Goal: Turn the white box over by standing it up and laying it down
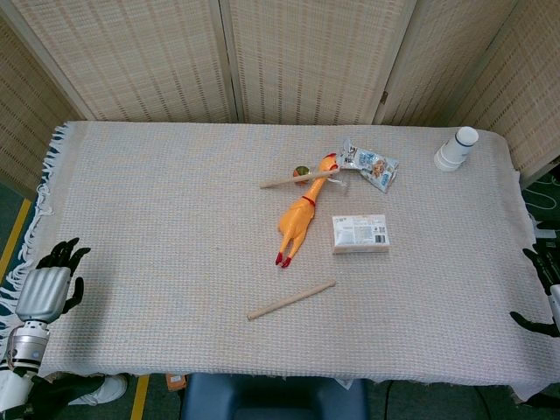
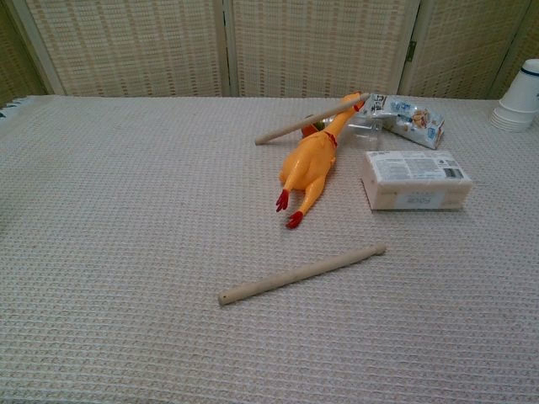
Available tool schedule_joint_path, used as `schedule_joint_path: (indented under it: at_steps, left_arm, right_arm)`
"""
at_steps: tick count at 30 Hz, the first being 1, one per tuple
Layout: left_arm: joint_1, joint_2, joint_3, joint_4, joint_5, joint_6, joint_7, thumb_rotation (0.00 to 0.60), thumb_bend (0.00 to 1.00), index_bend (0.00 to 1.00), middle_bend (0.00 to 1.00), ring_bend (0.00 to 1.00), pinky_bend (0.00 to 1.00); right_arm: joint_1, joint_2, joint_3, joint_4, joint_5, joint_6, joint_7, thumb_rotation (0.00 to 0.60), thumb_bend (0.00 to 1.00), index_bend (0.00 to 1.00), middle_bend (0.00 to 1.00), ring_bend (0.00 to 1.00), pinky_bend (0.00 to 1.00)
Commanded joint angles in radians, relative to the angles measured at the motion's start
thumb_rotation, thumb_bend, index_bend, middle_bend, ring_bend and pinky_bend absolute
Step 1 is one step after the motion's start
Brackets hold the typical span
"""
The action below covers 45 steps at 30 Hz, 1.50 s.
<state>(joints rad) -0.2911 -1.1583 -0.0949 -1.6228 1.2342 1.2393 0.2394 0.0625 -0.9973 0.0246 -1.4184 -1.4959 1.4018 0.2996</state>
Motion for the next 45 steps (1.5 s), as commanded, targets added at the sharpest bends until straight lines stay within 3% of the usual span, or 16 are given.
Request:
schedule_joint_path:
  at_steps: [1, 13, 18, 20, 24, 29, 36, 45]
  left_arm:
    - [0.001, 0.002, 0.001, -0.002, 0.003, 0.001, -0.004, 0.600, 0.63, 0.16, 0.00, 0.00, 0.20]
    - [0.012, 0.028, -0.003, -0.034, 0.020, 0.025, -0.036, 0.600, 0.63, 0.16, 0.00, 0.00, 0.20]
    - [0.018, 0.045, -0.006, -0.053, 0.032, 0.037, -0.057, 0.600, 0.63, 0.16, 0.00, 0.00, 0.20]
    - [0.022, 0.052, -0.006, -0.057, 0.038, 0.043, -0.067, 0.600, 0.63, 0.16, 0.00, 0.00, 0.20]
    - [0.025, 0.061, -0.004, -0.057, 0.040, 0.040, -0.083, 0.600, 0.63, 0.16, 0.00, 0.00, 0.20]
    - [0.030, 0.071, -0.009, -0.061, 0.042, 0.049, -0.101, 0.600, 0.63, 0.16, 0.00, 0.00, 0.20]
    - [0.041, 0.089, -0.022, -0.057, 0.025, 0.062, -0.129, 0.600, 0.63, 0.16, 0.00, 0.00, 0.20]
    - [0.056, 0.106, -0.033, -0.056, 0.027, 0.085, -0.165, 0.600, 0.63, 0.16, 0.00, 0.00, 0.20]
  right_arm:
    - [0.001, 0.000, -0.002, 0.004, -0.007, 0.002, -0.001, 0.600, 0.11, 0.00, 0.00, 0.00, 0.00]
    - [0.043, 0.016, -0.002, -0.038, -0.042, -0.039, -0.017, 0.600, 0.11, 0.00, 0.00, 0.00, 0.00]
    - [0.175, 0.048, 0.030, -0.110, -0.078, -0.176, 0.010, 0.600, 0.11, 0.00, 0.00, 0.00, 0.00]
    - [0.254, 0.046, 0.054, -0.142, -0.061, -0.283, -0.009, 0.600, 0.11, 0.00, 0.00, 0.00, 0.00]
    - [0.436, -0.012, 0.114, -0.158, 0.063, -0.563, -0.102, 0.600, 0.11, 0.00, 0.00, 0.00, 0.00]
    - [0.650, -0.179, 0.170, -0.057, 0.276, -0.829, -0.255, 0.600, 0.11, 0.00, 0.00, 0.00, 0.00]
    - [0.813, -0.389, 0.178, 0.104, 0.486, -0.896, -0.399, 0.600, 0.11, 0.00, 0.00, 0.00, 0.00]
    - [0.866, -0.449, 0.131, 0.156, 0.628, -0.864, -0.490, 0.600, 0.11, 0.00, 0.00, 0.00, 0.00]
